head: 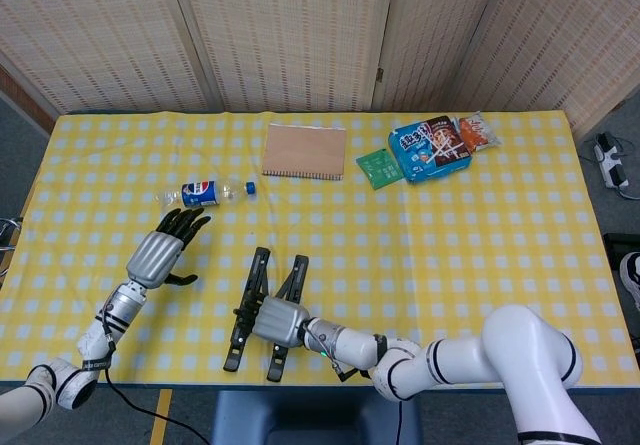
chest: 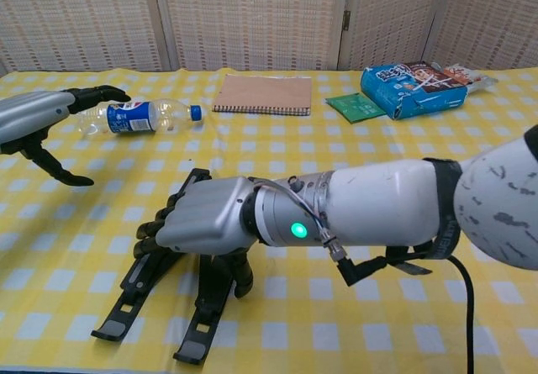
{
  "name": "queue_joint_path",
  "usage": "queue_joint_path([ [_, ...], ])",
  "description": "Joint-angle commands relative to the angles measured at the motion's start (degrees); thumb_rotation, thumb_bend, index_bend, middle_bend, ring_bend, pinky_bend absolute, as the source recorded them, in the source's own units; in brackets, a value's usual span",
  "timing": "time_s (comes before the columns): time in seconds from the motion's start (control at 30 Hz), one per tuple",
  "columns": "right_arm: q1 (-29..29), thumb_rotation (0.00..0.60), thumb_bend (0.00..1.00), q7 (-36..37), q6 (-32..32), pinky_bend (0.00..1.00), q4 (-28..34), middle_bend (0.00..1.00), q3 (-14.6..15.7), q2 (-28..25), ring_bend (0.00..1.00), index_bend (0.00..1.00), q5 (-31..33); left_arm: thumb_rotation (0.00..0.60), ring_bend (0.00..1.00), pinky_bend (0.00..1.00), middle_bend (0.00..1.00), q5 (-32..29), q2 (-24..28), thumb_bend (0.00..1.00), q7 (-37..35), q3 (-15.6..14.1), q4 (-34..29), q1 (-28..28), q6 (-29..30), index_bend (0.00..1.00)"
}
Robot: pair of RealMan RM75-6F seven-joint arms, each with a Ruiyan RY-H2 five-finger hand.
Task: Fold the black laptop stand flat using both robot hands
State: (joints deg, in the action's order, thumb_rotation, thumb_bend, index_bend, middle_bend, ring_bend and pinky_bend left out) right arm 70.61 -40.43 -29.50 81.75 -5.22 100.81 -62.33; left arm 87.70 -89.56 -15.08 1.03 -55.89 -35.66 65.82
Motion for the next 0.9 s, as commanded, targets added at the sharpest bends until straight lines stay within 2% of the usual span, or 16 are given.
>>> queue_joint_path([
  [0.03,1.00,0.600,0.18,0.28,0.35,0.00,-0.74,0.00,0.28,0.40,0.02,0.00,1.08,0.600,0.00,0.00,0.03,-0.12,0.01,0.11,-0.13,0.09,0.12,0.11,-0.10,0.00],
  [0.23,3.40,0.600,0.18,0.39,0.67,0.00,-1.89,0.01,0.63,0.84,0.02,0.00,3.14,0.600,0.00,0.00,0.03,-0.23,0.13,0.11,-0.81,0.21,0.62,0.45,-0.19,0.00],
  [0.53,6.39,0.600,0.18,1.61,0.92,0.00,-3.66,0.13,1.15,2.18,0.03,0.00,5.68,0.600,0.00,0.00,0.03,-0.07,0.20,0.11,-1.43,0.15,0.90,1.06,0.04,0.00],
  [0.67,6.16,0.600,0.18,4.19,0.07,0.00,-4.57,0.22,0.86,2.64,0.08,0.10,2.85,0.600,0.00,0.00,0.03,0.02,0.37,0.11,-1.61,0.06,0.94,1.41,0.23,0.00],
  [0.9,4.27,0.600,0.18,9.25,-3.12,0.03,-4.72,0.38,0.66,1.96,0.20,0.38,-4.20,0.600,0.00,0.00,0.03,0.23,0.80,0.11,-1.60,0.10,0.57,1.83,0.75,0.00],
])
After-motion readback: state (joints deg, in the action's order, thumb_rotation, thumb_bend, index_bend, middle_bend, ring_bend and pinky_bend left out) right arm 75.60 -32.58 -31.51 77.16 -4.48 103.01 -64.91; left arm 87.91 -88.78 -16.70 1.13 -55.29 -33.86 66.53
